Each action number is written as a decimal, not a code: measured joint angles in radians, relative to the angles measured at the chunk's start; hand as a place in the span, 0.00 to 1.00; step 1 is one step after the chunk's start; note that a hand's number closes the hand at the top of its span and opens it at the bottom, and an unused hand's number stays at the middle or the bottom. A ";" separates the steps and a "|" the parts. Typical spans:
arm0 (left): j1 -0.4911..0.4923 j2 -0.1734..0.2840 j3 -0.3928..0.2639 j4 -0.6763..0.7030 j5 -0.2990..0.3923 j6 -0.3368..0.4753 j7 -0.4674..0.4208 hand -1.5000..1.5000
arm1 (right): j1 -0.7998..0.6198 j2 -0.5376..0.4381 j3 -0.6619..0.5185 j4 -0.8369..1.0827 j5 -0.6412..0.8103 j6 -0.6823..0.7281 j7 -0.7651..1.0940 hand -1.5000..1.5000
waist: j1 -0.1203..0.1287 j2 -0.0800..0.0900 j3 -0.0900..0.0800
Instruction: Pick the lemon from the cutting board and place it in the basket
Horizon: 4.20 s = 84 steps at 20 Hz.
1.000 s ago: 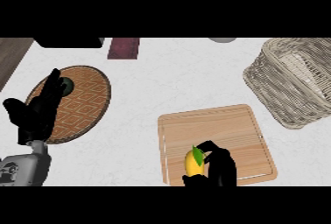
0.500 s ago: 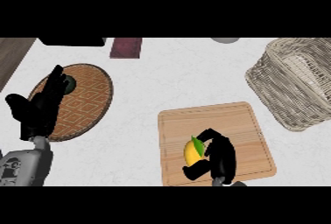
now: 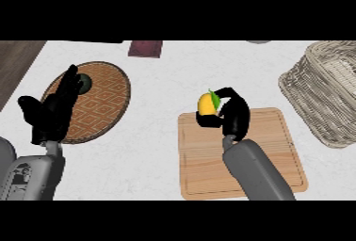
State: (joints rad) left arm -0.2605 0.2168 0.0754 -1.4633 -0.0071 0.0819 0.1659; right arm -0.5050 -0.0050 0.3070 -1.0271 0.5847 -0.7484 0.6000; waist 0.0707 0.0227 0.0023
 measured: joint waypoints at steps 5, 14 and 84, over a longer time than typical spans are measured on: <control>0.019 0.004 0.004 -0.006 0.004 -0.008 0.002 0.50 | -0.148 0.002 -0.038 0.082 -0.068 -0.152 -0.115 1.00 | -0.001 -0.005 0.000; 0.038 -0.001 0.022 0.007 -0.008 0.011 -0.012 0.50 | -0.462 -0.024 -0.141 0.302 0.008 -0.190 -0.027 1.00 | -0.046 -0.018 -0.003; -0.006 -0.012 0.032 -0.018 -0.014 -0.024 0.028 0.50 | -0.727 -0.641 -0.171 1.006 0.381 0.238 -0.098 1.00 | -0.006 0.003 -0.001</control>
State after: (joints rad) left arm -0.2666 0.2051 0.1072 -1.4816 -0.0210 0.0583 0.1936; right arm -1.2320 -0.6461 0.1363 -0.0216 0.9655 -0.5104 0.5021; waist 0.0644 0.0252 0.0018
